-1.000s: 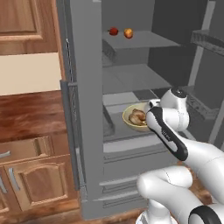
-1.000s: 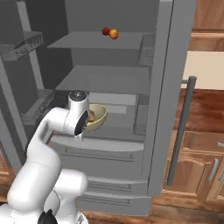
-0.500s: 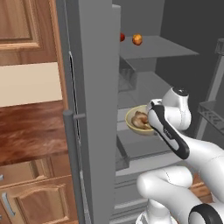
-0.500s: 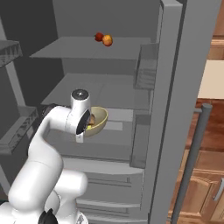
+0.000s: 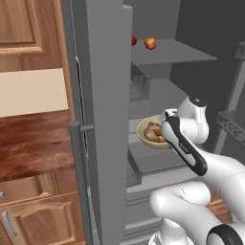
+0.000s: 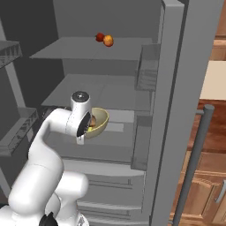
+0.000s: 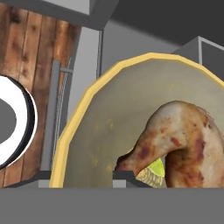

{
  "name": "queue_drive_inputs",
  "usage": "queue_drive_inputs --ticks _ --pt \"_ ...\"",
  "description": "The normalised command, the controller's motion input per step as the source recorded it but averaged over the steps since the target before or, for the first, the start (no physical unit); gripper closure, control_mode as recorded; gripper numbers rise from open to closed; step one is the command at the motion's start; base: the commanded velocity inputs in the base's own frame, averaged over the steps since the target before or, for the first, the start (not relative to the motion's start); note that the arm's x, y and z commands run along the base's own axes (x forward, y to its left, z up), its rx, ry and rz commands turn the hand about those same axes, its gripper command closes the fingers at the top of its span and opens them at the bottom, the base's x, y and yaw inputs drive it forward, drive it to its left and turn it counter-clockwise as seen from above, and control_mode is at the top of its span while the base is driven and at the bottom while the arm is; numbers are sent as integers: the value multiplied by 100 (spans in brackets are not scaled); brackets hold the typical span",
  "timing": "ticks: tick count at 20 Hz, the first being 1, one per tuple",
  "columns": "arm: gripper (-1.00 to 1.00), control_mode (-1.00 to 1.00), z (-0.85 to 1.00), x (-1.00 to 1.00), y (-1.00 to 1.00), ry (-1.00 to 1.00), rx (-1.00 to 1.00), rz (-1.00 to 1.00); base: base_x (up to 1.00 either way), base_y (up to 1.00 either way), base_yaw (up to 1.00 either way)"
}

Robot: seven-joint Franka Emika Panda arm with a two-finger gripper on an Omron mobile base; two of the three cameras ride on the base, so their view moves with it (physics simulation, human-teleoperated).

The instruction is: Pick the chicken drumstick and lemon wedge from their plates and place them in the bowl. Then put the bowl in the fridge.

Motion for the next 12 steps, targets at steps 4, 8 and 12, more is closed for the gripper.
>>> queue_drive_inputs --ticks 4,8,12 --pt "100 100 0 0 0 0 0 0 0 0 0" --pt "100 100 0 0 0 0 0 0 0 0 0" --pt "100 -100 0 0 0 0 0 0 0 0 0"
